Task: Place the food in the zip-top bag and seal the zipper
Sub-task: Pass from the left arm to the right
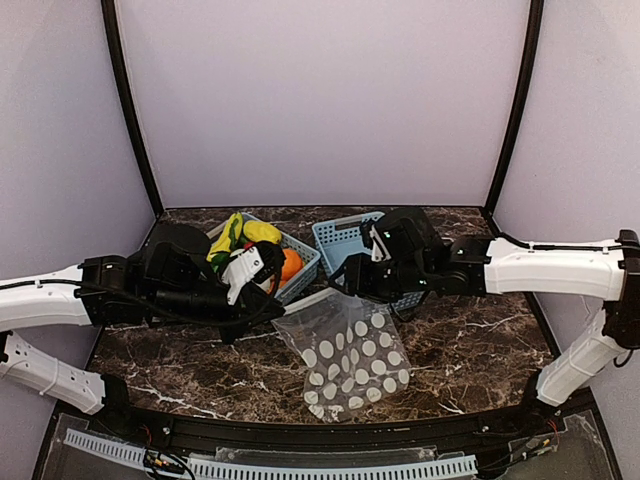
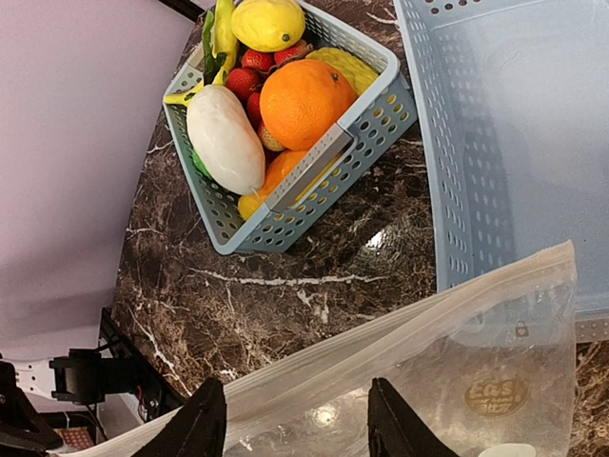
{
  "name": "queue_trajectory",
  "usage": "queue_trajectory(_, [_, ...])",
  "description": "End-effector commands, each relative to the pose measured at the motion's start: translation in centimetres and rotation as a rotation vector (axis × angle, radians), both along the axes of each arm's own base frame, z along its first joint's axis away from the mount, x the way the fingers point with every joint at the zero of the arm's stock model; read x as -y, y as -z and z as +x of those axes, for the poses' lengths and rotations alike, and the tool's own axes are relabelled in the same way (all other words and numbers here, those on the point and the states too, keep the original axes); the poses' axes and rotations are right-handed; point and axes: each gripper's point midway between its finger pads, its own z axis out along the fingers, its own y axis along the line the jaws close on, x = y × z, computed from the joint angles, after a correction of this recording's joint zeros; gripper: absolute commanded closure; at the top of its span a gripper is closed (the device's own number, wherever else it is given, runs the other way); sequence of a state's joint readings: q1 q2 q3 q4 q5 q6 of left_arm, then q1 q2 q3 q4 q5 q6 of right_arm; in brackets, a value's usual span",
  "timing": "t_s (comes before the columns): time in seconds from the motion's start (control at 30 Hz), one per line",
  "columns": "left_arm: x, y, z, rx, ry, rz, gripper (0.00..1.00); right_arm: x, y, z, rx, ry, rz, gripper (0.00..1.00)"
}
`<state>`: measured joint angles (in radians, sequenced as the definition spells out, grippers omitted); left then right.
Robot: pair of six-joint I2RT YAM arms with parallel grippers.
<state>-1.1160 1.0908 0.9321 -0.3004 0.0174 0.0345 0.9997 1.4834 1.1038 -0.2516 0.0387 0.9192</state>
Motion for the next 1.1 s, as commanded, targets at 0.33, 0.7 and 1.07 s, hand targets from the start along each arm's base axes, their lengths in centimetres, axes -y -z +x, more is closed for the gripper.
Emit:
queue_trajectory(0.33, [-0.3,0.1,1.3,0.033,-0.075,0.006,0.99,-2.6,-1.8,-0.6,0.018,-0.075,0.135,0.39])
queue_trajectory(0.7, [-0.5,1.1,2.2,-0.068,-0.207,-0.041,0.99,-1.1,-2.4,-3.9,0.131,-0.186,0.164,0.12])
queue_trajectory(1.07, [0.2,0.5,1.1,-0.092,-0.150,-0.130,0.99,-2.5,-0.4,-4.2,0.138,-0.242,0.101,0.16])
